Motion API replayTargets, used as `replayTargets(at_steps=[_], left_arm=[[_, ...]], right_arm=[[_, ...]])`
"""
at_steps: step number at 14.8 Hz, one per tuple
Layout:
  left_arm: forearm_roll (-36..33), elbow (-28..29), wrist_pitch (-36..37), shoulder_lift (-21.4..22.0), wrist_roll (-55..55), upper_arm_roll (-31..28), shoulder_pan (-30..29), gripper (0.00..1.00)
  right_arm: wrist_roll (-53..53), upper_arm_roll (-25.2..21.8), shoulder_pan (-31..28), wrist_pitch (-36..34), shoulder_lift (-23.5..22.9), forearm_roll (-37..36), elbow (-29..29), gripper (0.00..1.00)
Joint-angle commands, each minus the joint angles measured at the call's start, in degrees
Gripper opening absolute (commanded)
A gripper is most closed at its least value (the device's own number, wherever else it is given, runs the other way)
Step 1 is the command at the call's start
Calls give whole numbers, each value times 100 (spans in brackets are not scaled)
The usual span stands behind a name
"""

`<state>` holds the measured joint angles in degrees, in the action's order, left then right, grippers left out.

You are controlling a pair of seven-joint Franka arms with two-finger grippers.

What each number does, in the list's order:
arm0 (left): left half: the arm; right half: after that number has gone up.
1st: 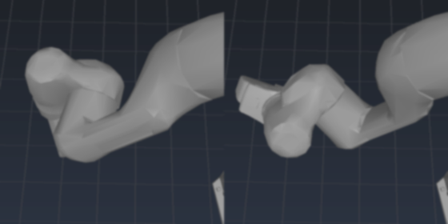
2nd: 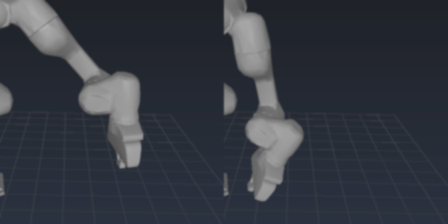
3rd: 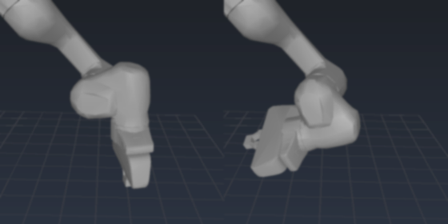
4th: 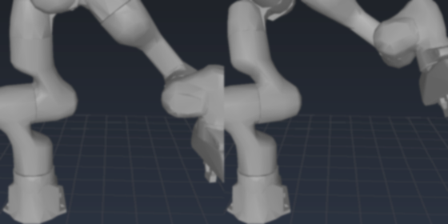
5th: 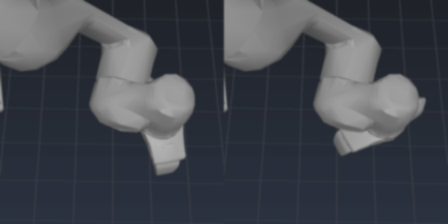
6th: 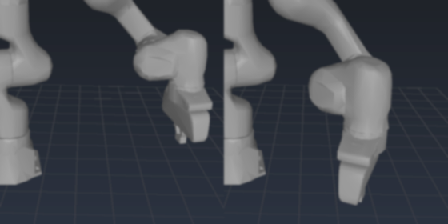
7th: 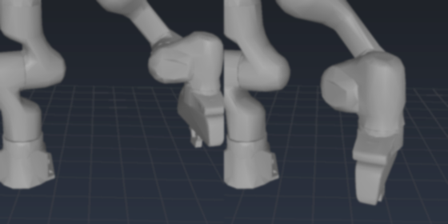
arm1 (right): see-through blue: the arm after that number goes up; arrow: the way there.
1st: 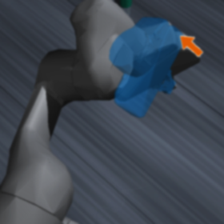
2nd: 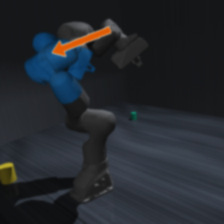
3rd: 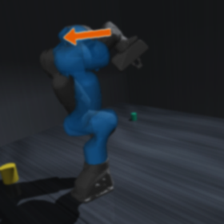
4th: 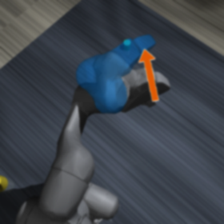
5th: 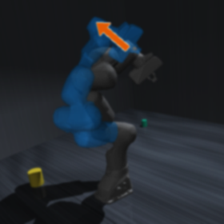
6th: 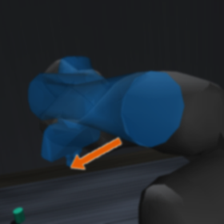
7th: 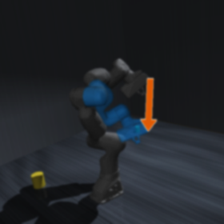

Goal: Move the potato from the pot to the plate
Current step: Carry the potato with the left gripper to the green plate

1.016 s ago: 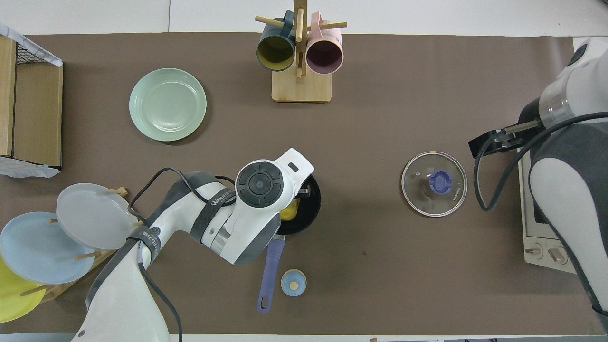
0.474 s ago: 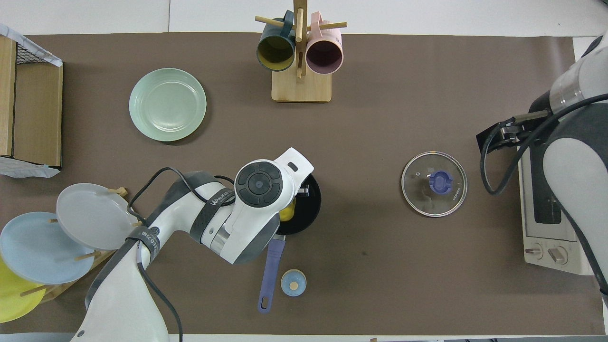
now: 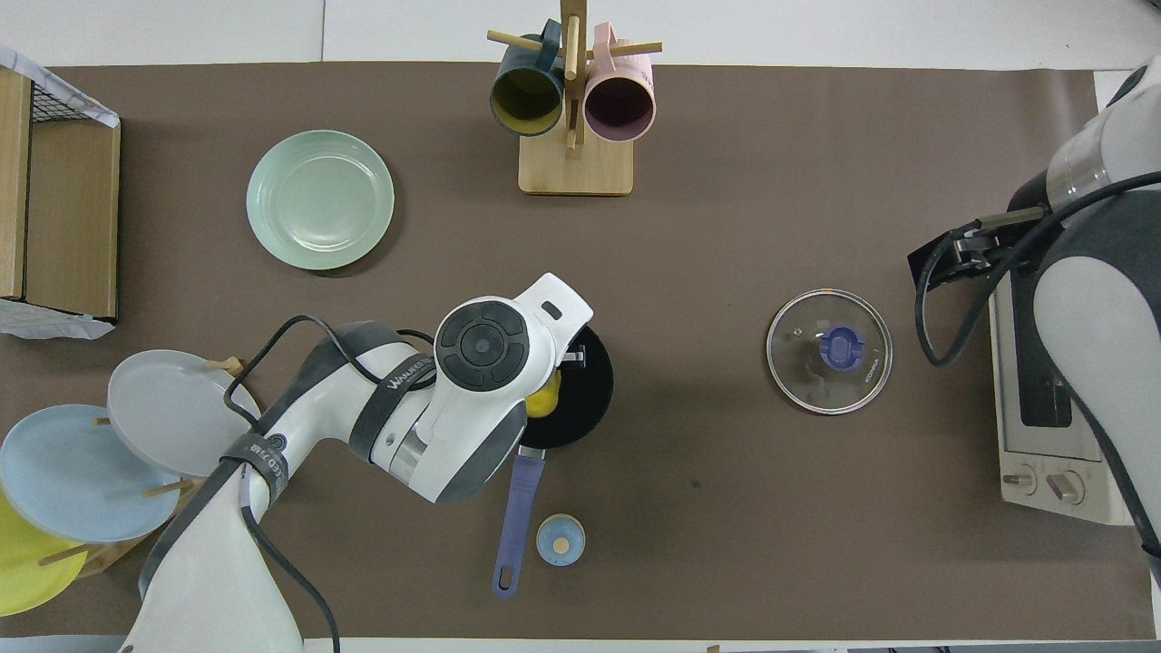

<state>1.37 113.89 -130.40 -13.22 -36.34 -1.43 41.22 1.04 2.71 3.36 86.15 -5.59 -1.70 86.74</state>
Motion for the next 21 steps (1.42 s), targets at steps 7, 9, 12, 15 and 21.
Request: replayTargets(at_steps=[7, 9, 12, 15, 21], left_arm=[[626, -2122, 2824, 540, 844, -50, -1307, 0], [707, -2738, 3309, 190, 1364, -15, -1922, 0], [707, -3258, 3320, -241, 2251, 29, -2618, 0], [707, -4240, 3162, -1267, 2771, 29, -3119, 0], [619, -4341, 1546, -2404, 3203, -6, -3446, 0]], right_arm=[[-192, 46, -2, -72, 102, 29, -26, 100], [-209, 37, 15, -72, 128, 29, 0, 100], [-210, 28, 16, -72, 233, 29, 132, 100], [-227, 19, 24, -72, 506, 29, 466, 100], [-262, -121, -63, 181, 427, 56, 344, 100]])
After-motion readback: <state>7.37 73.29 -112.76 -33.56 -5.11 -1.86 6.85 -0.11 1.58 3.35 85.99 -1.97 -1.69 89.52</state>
